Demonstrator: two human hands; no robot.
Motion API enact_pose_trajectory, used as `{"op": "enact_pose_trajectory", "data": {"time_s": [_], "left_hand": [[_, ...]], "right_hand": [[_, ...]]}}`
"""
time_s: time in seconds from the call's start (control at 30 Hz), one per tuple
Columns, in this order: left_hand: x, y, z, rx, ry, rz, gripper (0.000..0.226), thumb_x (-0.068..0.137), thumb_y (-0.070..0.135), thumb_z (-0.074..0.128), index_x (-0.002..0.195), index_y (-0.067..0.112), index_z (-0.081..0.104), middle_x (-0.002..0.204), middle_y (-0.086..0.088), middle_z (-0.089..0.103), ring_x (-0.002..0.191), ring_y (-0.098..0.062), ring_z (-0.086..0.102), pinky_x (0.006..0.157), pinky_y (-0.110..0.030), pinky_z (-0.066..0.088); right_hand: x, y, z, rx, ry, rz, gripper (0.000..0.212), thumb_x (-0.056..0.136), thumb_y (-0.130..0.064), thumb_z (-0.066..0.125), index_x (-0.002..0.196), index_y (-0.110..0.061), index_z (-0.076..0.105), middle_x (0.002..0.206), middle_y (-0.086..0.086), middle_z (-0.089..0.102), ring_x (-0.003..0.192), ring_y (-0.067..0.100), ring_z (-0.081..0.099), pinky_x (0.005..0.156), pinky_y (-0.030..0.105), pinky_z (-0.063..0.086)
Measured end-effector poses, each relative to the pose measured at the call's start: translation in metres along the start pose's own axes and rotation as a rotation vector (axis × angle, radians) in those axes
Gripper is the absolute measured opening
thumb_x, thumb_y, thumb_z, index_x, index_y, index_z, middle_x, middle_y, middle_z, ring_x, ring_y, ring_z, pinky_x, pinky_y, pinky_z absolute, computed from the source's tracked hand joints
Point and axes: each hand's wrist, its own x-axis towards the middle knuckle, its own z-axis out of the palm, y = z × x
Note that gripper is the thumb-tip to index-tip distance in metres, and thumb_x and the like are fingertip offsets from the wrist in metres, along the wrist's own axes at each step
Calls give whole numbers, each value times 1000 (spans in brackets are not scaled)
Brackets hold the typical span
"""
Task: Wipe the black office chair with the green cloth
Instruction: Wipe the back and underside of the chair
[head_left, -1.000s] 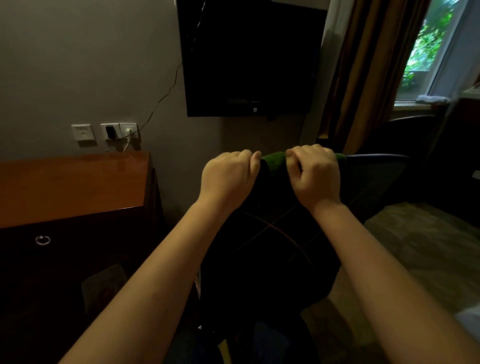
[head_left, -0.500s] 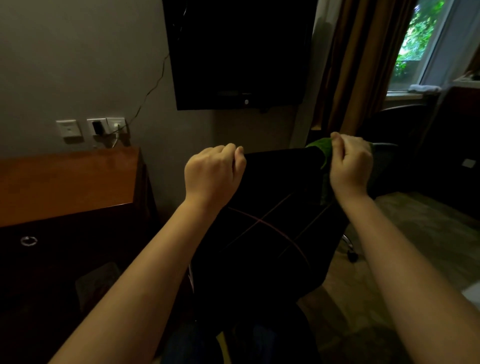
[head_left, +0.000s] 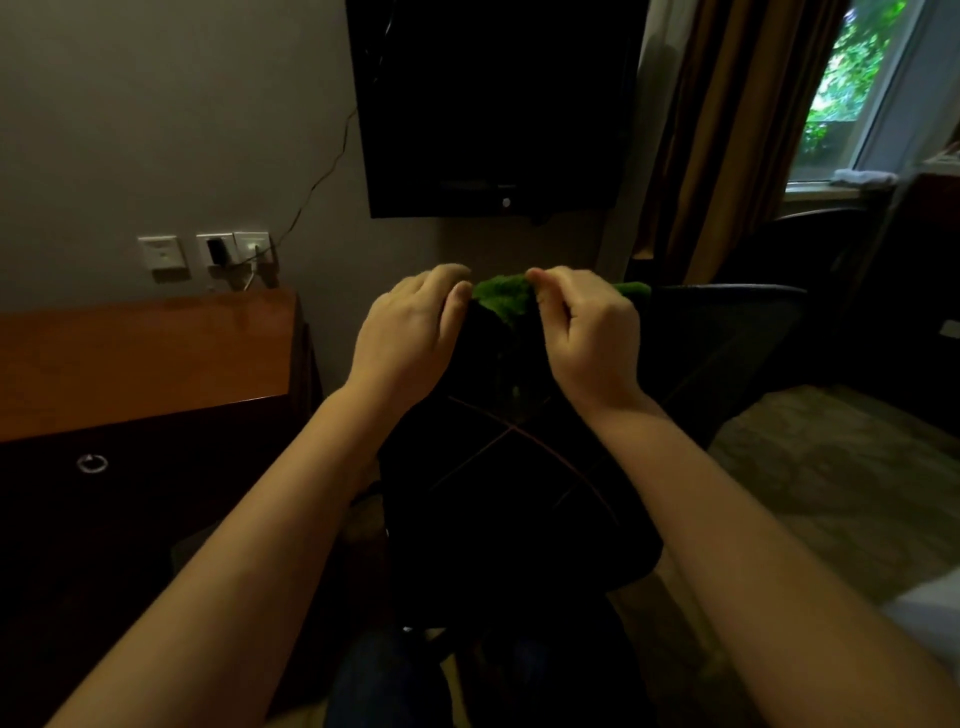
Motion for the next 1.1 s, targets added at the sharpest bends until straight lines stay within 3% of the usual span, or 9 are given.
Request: {"op": "enact_pose_trajectory", "data": {"time_s": [0.1,0.23,0.4,0.53,0.63,0.7,0.8,0.9,1.1], "left_hand": [[-10,16,-10,-103,89,64,48,102,37,29,125,11,62,124,-4,64,118,-23,54,99,-39,36],[-25,41,-14,-82,47,219,42,97,38,39,108,8,67,108,-6,68,105,-26,59,91,-41,40],[-41,55,-6,-95,23,244,25,92,26,57,98,4,68,95,-7,70,91,-29,62,79,-42,45],[-56,48,-5,-92,16,198,15,90,17,60,94,6,69,89,-6,70,86,-28,64,77,-40,42],[-68,48,-3,-58,-30,181,13,91,15,60,95,6,69,88,-8,69,87,-31,64,78,-41,42],[-75,46,-1,-61,-53,151,12,92,10,61,98,3,68,90,-11,69,88,-33,64,79,-43,44],[-81,34,-4,-82,-24,61,11,92,6,62,101,1,67,93,-15,68,88,-36,63,76,-48,48],[-86,19,-4,-84,-19,-5,12,91,7,64,102,4,68,90,-13,68,83,-34,63,69,-38,47],[-91,31,16,-115,-133,27,10,89,20,67,93,11,67,85,-4,68,79,-24,64,63,-31,44]], "right_hand": [[-3,-6,-10,12,10,10,36,100,-23,48,74,-1,62,63,9,57,55,23,55,50,42,44],[-9,-14,-25,89,-125,22,32,101,-25,45,78,-7,58,63,0,56,57,21,56,52,44,45],[-27,-16,-46,96,-276,63,33,99,-33,43,90,-10,64,67,4,63,61,23,62,53,39,47],[-43,-4,-68,8,-561,166,43,91,-60,48,89,-18,61,71,-4,62,65,13,60,56,32,45],[-60,7,-77,-14,-782,204,35,84,-58,61,100,-27,61,82,-11,64,74,6,61,63,31,50],[-73,16,-81,-17,-838,203,30,86,-54,62,105,-32,60,85,-14,63,77,4,60,62,30,47],[-91,32,-91,43,-823,267,19,88,-48,64,101,-35,61,82,-15,63,72,-1,59,58,24,42],[-100,41,-98,143,-738,341,9,86,-38,70,87,-32,64,78,-10,64,72,2,59,61,22,44],[-96,26,-89,419,-552,497,16,93,-17,64,78,-10,64,82,11,64,77,22,61,71,33,45]]}}
